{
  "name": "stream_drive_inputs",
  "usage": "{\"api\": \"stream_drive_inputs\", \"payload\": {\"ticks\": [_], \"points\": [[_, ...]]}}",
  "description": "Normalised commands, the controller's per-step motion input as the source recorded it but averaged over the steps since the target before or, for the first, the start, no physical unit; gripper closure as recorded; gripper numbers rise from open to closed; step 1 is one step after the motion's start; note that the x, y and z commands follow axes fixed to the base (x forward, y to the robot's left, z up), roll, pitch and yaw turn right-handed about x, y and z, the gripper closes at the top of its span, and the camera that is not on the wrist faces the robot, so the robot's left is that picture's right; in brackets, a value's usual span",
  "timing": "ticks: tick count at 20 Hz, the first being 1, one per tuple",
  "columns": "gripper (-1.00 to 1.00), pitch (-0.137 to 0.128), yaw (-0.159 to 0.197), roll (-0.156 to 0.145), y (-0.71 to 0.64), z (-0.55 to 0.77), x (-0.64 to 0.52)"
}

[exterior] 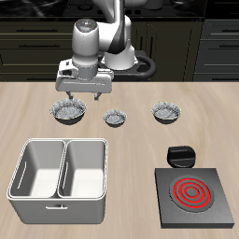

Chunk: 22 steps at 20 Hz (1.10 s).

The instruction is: Place the largest bowl in the left side of the drainer and the medium bowl in the right side

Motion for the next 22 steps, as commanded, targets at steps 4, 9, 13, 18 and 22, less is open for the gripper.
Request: {"api": "stream_drive_inputs", "payload": {"ticks": [4,9,13,18,22], "points": [[-1.0,-0.031,0.003,-0.035,-0.03,-0.21,-0.08],[-1.0,0.022,-0.008,-0.012,-0.02,-0.19,0.03],[-1.0,-0.011,0.01,-0.005,0.0,-0.1,-0.02],[1.0,0.022,-0.001,0.014,0.02,-0.19,0.07],[1.0,0.004,-0.003,0.033,0.05,-0.09,0.02]]}}
